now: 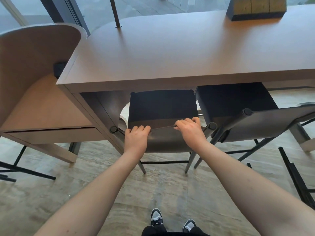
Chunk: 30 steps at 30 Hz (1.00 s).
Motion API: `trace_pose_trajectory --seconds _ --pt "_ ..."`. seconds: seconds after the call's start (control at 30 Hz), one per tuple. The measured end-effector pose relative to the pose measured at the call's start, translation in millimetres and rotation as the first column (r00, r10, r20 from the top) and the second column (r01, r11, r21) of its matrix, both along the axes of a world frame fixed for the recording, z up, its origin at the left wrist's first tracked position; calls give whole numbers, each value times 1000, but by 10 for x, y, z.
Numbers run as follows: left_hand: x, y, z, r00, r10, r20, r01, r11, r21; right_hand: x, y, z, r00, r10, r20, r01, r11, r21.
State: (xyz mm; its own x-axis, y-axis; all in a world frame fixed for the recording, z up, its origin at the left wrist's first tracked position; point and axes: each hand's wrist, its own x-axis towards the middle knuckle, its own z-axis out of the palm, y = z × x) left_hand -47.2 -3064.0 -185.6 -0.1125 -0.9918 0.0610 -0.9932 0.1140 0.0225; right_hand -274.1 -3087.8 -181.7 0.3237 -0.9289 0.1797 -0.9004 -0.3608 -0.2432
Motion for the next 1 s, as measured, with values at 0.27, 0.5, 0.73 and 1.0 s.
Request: trace_pose_trajectory --seconds 0.27,0.5,0.73,1.0 --pt "-76 -16 -1 1000 -8 -28 9 1000 19 -81 42 3 1000 -30 0 30 999 -12" --pt "-7 -32 58 997 -52 -56 57 995 79 -96 162 79 999 -37 17 36 997 68" --pt "94 147 332 963 -131 -237 118 991 -70 0 556 387 931 -119 344 107 993 54" --pt "273 525 836 759 -284 -586 143 950 -276 146 918 687 669 -183 721 113 983 145"
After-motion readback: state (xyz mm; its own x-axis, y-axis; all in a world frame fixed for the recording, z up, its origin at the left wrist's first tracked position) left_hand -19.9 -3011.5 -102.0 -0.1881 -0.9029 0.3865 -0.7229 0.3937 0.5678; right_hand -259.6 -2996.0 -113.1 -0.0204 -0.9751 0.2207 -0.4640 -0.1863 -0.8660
